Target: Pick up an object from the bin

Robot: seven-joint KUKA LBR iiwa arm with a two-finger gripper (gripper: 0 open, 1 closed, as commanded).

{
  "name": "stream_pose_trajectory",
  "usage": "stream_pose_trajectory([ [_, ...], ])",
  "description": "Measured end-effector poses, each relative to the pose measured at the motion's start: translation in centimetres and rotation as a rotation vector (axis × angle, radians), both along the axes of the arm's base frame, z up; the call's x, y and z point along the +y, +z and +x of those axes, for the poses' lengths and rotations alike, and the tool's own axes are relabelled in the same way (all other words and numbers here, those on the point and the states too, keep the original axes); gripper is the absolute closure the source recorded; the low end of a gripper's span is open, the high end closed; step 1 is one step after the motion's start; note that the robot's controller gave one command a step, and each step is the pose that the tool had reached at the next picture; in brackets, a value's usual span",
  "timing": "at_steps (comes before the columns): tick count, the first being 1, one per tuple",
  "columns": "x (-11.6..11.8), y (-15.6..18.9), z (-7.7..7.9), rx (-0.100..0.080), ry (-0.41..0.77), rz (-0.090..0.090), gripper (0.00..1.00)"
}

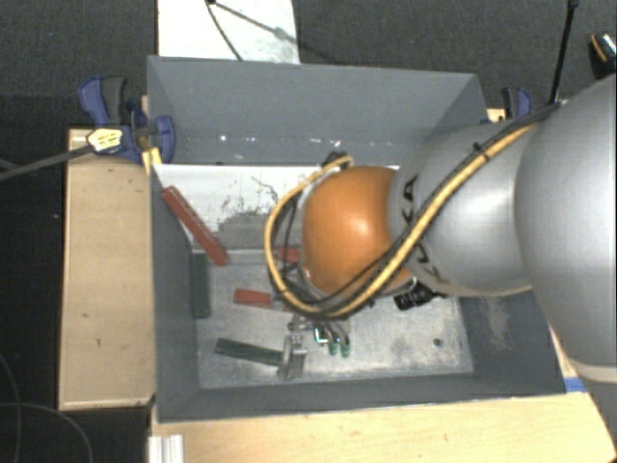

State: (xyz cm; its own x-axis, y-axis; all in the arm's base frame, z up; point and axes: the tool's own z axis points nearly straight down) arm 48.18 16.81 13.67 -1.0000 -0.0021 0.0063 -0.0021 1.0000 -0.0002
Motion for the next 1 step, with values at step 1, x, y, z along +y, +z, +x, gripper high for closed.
stream_pose_trajectory([
  [1,7.33,-6.7,-0.25,-0.006,-0.193,0.001,0.0],
])
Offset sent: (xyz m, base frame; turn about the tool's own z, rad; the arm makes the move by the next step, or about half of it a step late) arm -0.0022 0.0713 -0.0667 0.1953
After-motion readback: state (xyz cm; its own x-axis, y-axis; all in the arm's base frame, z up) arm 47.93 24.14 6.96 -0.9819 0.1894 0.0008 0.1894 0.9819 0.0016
